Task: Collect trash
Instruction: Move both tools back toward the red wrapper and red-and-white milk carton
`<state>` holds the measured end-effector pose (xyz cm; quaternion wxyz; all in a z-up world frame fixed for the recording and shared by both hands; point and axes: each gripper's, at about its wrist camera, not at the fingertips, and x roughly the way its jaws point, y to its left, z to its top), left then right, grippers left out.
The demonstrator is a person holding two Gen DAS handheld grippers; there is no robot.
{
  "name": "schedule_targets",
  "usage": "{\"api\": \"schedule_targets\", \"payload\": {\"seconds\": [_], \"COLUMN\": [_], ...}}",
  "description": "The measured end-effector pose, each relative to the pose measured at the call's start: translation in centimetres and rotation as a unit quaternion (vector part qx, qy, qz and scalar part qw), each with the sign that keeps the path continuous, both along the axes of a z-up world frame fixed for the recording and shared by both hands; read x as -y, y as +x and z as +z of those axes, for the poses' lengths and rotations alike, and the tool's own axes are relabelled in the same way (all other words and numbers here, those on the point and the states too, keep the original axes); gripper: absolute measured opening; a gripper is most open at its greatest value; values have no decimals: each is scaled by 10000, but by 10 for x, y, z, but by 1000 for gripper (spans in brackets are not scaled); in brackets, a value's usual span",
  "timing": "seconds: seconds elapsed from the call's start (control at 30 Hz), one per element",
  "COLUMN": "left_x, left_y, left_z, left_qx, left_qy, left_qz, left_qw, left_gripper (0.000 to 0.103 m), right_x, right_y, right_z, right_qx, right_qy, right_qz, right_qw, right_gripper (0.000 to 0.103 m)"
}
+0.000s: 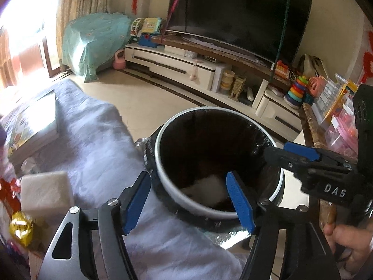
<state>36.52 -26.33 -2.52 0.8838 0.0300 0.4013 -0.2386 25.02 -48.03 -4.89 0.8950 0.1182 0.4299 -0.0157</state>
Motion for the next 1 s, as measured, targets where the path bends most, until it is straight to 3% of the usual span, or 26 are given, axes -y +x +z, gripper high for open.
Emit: {"api": "schedule_targets", "payload": {"seconds": [0.17, 0.27, 0.63, 1.0], "left_x": [-28, -41, -97, -160], "left_y": [-31, -51, -138, -207], "left_z": [-2, -3, -11, -6], "left_qx": [37, 71, 208, 248], "left_qy": [-154, -200, -459, -521], "left_qz": [231, 320, 691, 1370], "left_qw": [9996, 9993, 9963, 9889], "left_gripper": [73, 74, 75, 75], "right_x": [-12, -22, -66, -117], "right_y": [-16, -27, -65, -80], "right_z": [3, 6, 7, 1], "right_qx": [175, 305, 589, 526], "right_qy": [140, 205, 562, 709], "right_qz": [-33, -58, 103, 444], "right_qw": [9997, 9993, 9966, 9951], "right_gripper": [84, 89, 92, 93]}}
